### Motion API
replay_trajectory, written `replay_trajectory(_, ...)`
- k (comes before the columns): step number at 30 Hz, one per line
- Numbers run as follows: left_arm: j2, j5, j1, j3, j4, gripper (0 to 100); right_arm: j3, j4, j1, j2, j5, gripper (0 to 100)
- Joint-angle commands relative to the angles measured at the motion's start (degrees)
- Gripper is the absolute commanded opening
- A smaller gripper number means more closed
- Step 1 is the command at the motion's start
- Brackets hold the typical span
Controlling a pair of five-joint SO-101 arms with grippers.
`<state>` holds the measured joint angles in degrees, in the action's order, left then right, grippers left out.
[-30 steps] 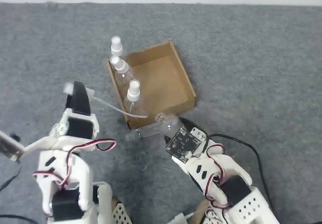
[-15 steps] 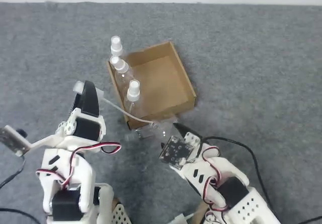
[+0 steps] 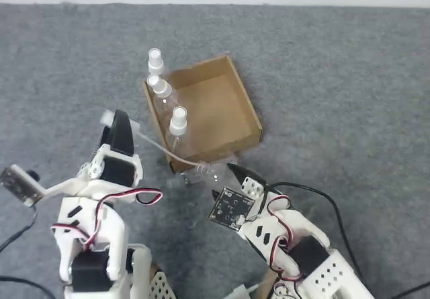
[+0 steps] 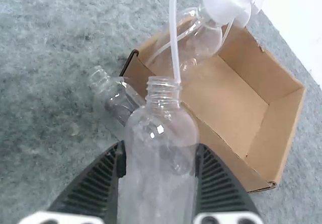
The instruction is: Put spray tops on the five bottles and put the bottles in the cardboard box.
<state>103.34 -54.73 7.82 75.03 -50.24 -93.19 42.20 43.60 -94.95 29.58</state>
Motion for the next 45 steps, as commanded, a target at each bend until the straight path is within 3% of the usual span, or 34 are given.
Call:
replay_trajectory(1, 1.1, 0.4, 3.9, -1.2, 0.3, 1, 0.9, -1.5, 0.5, -1.4, 0.6, 4.4)
replay_trajectory(22, 1.1, 2.2, -0.7, 2.4, -0.4, 1, 0.9, -1.5, 0.5, -1.4, 0.6, 4.4)
replay_trajectory(31, 1.0, 4.6, -9.9, 6.1, 0.1, 1, 1.0, -1.4, 0.7, -1.4, 0.5, 4.4)
replay_trajectory(40, 1.0, 8.6, -10.2, 13.8, 10.4, 1, -0.3, 0.8, 0.6, -9.1, -1.6, 4.4)
replay_trajectory(45, 1.0, 8.7, -16.4, 14.5, 9.3, 1, -0.4, 0.7, 0.7, -8.7, -2.5, 4.4)
